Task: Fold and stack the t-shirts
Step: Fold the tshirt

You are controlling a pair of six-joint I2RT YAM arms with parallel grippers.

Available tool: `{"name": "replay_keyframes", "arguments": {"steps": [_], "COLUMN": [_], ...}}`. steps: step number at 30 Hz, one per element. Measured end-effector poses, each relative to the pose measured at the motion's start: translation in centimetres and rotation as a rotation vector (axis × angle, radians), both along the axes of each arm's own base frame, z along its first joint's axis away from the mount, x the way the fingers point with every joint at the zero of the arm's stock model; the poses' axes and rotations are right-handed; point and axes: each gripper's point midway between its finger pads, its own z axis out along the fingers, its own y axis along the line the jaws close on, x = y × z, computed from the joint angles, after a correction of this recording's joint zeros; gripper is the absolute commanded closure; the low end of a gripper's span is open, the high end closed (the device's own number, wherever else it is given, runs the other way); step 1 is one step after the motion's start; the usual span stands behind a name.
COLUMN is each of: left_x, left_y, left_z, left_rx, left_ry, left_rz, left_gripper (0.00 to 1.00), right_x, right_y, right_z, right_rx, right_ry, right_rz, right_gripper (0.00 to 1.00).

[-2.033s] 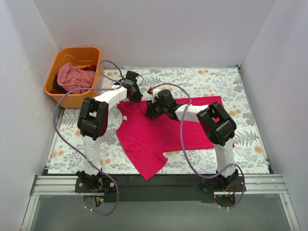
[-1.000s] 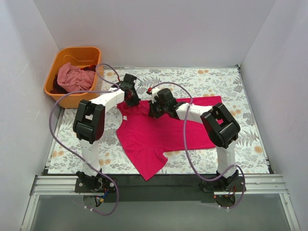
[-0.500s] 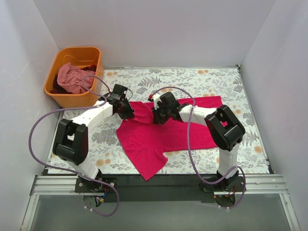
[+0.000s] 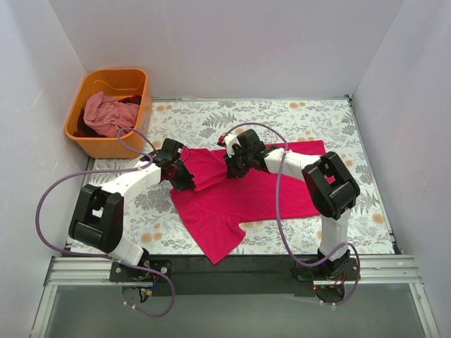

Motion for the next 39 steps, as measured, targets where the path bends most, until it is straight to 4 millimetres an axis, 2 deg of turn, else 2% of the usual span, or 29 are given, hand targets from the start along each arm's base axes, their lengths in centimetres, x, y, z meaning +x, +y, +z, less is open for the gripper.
{"name": "replay_keyframes", "arguments": {"steps": [6, 13, 15, 20, 23, 24, 27, 30, 34, 36, 39], "left_x": [-0.5, -2.3, -2.6, -2.9, -2.5, -2.3, -1.0, 1.6, 6.5, 8.8, 11.5], "left_y": [-0.3, -0.2, -0.2, 0.0, 0.0, 0.0, 0.4, 1.6, 4.5, 5.6, 6.3], "left_z": [0.1, -1.8, -2.0, -1.3, -0.6, -0.4, 0.5, 1.5, 1.7, 1.1, -0.4], "left_rx": [-0.037, -0.059, -0.065, -0.075, -0.077, -0.073, -0.05, -0.022, 0.052, 0.09, 0.134], "left_ry": [0.005, 0.061, 0.063, 0.041, 0.014, 0.004, -0.033, -0.085, -0.133, -0.14, -0.134], "left_rz": [0.022, 0.05, 0.057, 0.067, 0.064, 0.064, 0.069, 0.103, 0.178, 0.203, 0.208], "left_gripper": [1.0, 1.0, 0.9, 0.8, 0.66, 0.59, 0.51, 0.5, 0.5, 0.51, 0.53], "right_x": [-0.1, -0.8, -0.9, -0.7, 0.2, 0.8, 3.1, 6.1, 10.0, 11.8, 13.7], "right_y": [0.2, -0.1, -0.1, -0.6, -1.9, -2.6, -5.4, -9.3, -16.0, -19.6, -24.7], "right_z": [0.6, 0.4, 0.3, 0.2, 0.4, 0.5, 1.6, 3.0, 4.3, 4.6, 5.1], "right_rx": [-0.004, -0.021, -0.023, -0.024, -0.016, -0.012, 0.015, 0.047, 0.084, 0.111, 0.161], "right_ry": [-0.005, 0.015, 0.019, 0.028, 0.046, 0.049, 0.051, 0.043, 0.042, 0.048, 0.059], "right_rz": [0.041, 0.072, 0.077, 0.069, 0.031, 0.011, -0.076, -0.209, -0.443, -0.573, -0.755], "right_gripper": [0.97, 0.93, 0.88, 0.68, 0.61, 0.58, 0.57, 0.58, 0.6, 0.61, 0.62]}}
